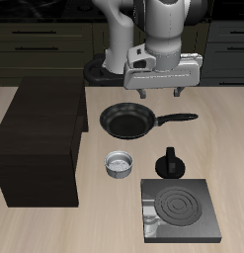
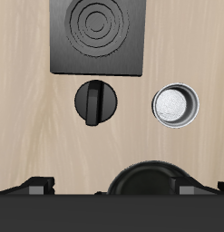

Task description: Turn on the stove

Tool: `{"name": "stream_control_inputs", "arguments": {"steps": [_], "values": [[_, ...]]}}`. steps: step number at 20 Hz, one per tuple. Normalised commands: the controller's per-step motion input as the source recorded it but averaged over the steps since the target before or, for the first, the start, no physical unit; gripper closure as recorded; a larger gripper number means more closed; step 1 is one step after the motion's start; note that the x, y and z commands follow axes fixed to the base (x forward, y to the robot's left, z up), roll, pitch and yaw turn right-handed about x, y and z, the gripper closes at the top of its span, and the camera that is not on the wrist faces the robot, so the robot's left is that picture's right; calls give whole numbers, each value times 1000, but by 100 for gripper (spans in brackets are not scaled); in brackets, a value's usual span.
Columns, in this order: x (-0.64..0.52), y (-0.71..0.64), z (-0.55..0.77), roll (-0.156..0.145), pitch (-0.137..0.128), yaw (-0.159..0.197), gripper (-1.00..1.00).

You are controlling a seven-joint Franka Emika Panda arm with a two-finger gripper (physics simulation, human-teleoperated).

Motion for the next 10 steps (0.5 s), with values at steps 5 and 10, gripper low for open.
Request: {"name": "stream_control_inputs", "arguments": {"steps": [5, 10], "values": [[264, 92, 97, -7, -4, 0, -100], [319, 92, 56, -34, 0, -32, -100]]}}
